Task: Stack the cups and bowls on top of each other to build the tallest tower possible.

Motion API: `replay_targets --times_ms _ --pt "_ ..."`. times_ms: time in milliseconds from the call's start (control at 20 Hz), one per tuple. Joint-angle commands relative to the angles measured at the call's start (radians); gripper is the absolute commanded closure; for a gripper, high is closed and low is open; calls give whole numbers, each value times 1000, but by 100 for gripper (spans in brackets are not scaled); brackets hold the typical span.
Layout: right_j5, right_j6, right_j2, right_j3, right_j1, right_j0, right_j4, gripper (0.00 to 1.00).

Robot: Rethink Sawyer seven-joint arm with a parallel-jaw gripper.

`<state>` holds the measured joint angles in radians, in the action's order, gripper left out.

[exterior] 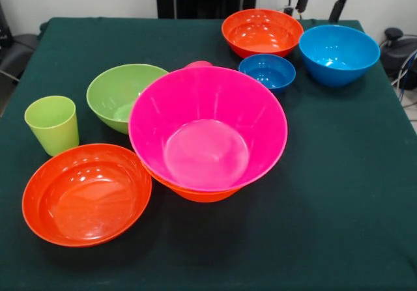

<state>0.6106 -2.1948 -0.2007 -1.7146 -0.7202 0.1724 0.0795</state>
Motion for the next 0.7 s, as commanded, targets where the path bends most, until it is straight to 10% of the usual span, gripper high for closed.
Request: replay_targets --times_ms 50,700 --pt "-207 -186 85 -200 42 -50 53 0" --pt "-288 -257 80 -281 51 -34 126 0"
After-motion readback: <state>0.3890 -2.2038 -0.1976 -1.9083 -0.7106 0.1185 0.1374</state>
